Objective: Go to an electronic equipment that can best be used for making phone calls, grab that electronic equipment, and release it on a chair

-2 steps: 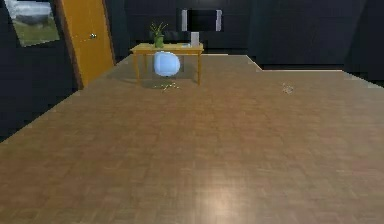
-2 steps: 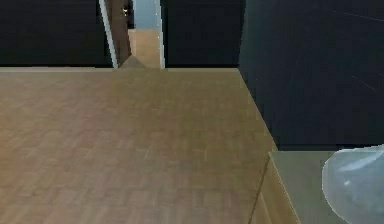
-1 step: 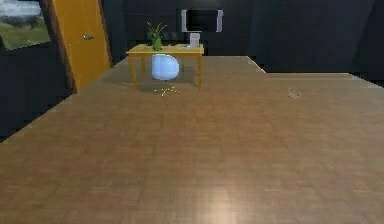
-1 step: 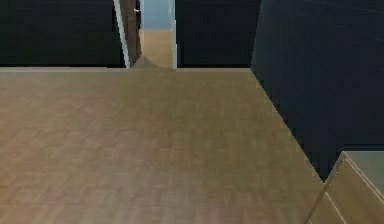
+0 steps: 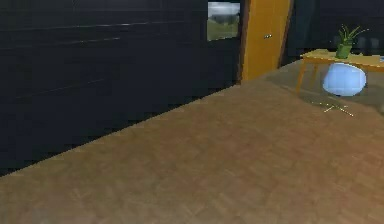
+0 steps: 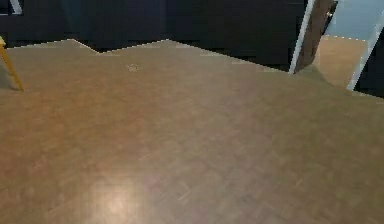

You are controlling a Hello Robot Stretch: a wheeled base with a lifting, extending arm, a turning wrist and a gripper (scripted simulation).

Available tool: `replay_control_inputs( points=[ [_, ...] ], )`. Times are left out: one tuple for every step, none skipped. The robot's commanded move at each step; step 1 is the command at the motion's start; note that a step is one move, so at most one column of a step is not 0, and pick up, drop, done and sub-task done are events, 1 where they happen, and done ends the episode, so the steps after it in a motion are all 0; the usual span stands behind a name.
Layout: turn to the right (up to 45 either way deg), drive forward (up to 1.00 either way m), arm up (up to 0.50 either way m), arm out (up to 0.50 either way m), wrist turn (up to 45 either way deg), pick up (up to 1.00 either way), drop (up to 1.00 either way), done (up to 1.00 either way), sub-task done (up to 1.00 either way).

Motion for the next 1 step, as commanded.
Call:
replay_control_inputs(
  points=[
    [-33.0,0.00,0.00,0.00,0.0,0.00,0.00,0.00,0.00]
  ],
)
